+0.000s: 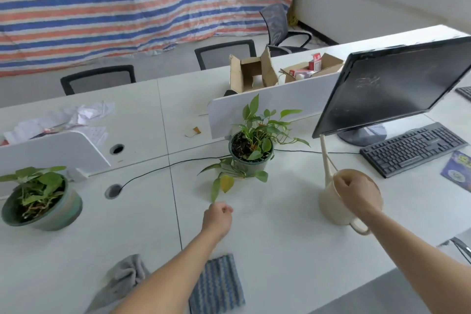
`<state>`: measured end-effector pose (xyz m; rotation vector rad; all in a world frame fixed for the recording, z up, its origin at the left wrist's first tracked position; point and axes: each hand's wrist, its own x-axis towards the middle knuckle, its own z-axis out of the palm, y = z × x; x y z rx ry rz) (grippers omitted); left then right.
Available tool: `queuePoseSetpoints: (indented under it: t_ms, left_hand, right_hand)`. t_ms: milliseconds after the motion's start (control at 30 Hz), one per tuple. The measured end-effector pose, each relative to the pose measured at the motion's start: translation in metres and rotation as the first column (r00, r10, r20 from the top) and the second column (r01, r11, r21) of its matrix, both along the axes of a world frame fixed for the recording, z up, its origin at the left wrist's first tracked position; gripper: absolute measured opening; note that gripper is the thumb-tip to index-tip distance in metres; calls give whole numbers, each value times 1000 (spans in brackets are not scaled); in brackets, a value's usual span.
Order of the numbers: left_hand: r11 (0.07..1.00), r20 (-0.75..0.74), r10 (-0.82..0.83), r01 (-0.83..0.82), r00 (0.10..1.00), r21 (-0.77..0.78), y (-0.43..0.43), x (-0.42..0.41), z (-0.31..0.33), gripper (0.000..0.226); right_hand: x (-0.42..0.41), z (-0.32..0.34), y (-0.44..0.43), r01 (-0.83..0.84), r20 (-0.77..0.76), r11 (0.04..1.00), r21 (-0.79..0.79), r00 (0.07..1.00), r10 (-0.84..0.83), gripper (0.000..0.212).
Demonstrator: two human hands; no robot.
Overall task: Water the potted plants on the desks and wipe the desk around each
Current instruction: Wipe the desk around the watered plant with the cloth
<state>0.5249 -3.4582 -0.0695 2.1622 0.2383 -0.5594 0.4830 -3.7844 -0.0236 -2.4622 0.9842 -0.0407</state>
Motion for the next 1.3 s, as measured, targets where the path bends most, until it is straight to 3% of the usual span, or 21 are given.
queuePoseSetpoints:
  t_ms: [100, 200, 367, 433, 567, 667, 833, 967, 1100, 1200, 1300]
  left_hand:
    - [991, -25, 78, -81, 997, -108, 2, 29, 12, 22]
    - [967, -39, 146, -151, 988, -203, -2, 65, 21, 19]
    - [913, -106, 243, -264, 964, -310, -19, 130, 30, 17]
    - [897, -193, 232, -286, 953, -336, -30, 144, 27, 15]
    - [870, -299, 240, -342, 923, -356, -58, 168, 11, 35]
    - [880, -253, 297, -367, 921, -302, -61, 180, 3, 43]
    - [898, -161, 322, -355, 933, -259, -45, 200, 4, 38]
    - [958, -68, 223, -231, 972, -169, -40, 222, 20, 42]
    - [990, -38, 77, -81, 996, -117, -37, 241, 29, 32]
    - [998, 41, 44, -42, 998, -46, -34, 247, 28, 33]
    - [977, 215, 204, -214, 955, 22, -26, 227, 25, 29]
  right_hand:
    - [25, -7, 39, -11, 7, 963, 270, 1000, 9, 23]
    - [57, -23, 66, 39, 30, 831, 555, 997, -66, 25]
    - [122, -42, 74, 80, 16, 664, 744, 990, -138, 27]
    - [148, -53, 71, 95, 18, 623, 776, 985, -173, 28]
    - [192, -75, 62, 131, -24, 555, 822, 980, -196, 33]
    - [196, -82, 70, 108, -36, 522, 846, 989, -146, 45]
    - [166, -84, 101, 26, 33, 519, 854, 994, -104, 59]
    - [133, -89, 136, -21, 50, 503, 864, 998, -43, 65]
    - [112, -87, 168, -152, 96, 488, 860, 986, 138, 70]
    - [103, -80, 174, -201, 72, 539, 818, 965, 251, 59]
    - [87, -40, 169, -321, 129, 660, 679, 937, 323, 39]
